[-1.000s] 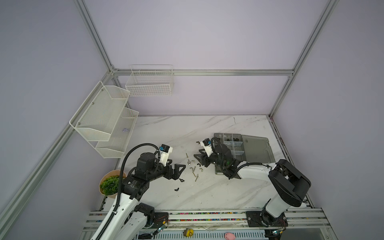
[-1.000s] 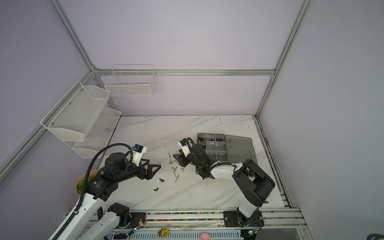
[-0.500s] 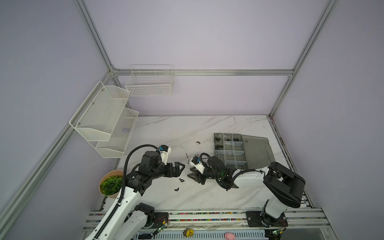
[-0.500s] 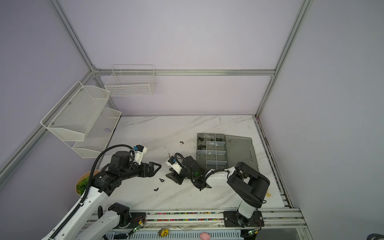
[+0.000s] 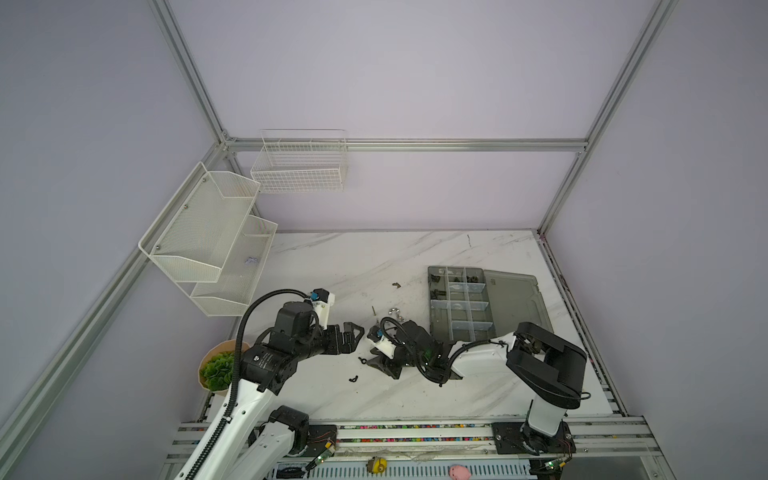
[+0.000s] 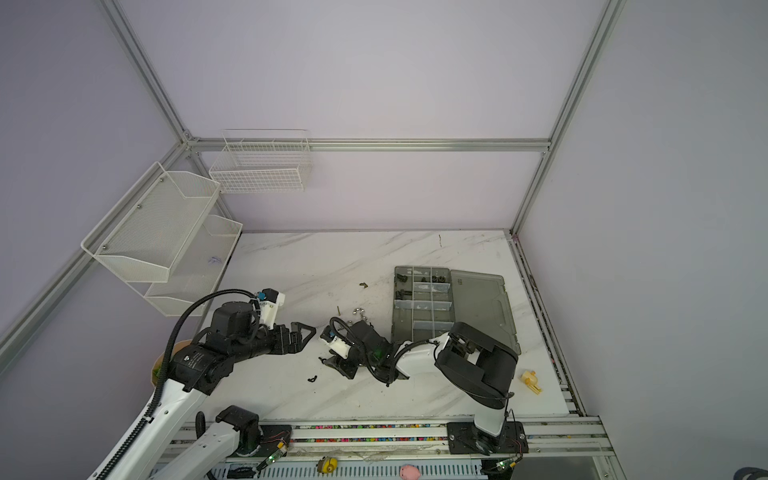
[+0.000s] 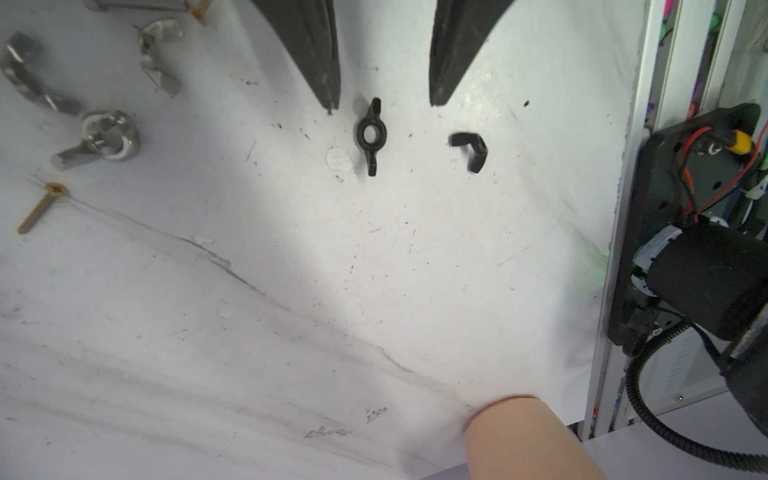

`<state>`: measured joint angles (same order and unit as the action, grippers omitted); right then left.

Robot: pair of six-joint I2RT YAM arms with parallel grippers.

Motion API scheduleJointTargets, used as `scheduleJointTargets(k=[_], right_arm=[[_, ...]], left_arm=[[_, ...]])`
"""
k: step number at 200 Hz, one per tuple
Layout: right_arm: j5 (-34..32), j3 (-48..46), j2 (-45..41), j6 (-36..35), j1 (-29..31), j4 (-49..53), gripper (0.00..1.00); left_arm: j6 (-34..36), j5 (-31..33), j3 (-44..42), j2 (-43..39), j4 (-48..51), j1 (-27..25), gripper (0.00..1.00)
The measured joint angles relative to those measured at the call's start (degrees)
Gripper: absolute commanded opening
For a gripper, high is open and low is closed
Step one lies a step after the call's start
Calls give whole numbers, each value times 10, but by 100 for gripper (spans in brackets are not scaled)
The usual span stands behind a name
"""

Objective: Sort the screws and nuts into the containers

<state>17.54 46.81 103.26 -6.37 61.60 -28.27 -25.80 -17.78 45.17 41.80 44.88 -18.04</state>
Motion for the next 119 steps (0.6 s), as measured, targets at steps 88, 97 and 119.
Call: scheduleJointTargets(k=[88, 97, 119], right_arm=[[-33, 44, 49, -10, 18, 38, 28], [-36, 45, 51, -10, 18, 41, 26], [-43, 58, 62, -10, 18, 47, 24]], left_arm=[[0, 29, 0, -44, 6, 0, 100], [0, 32, 0, -46, 6, 0, 100], [0, 35, 0, -50, 6, 0, 100]])
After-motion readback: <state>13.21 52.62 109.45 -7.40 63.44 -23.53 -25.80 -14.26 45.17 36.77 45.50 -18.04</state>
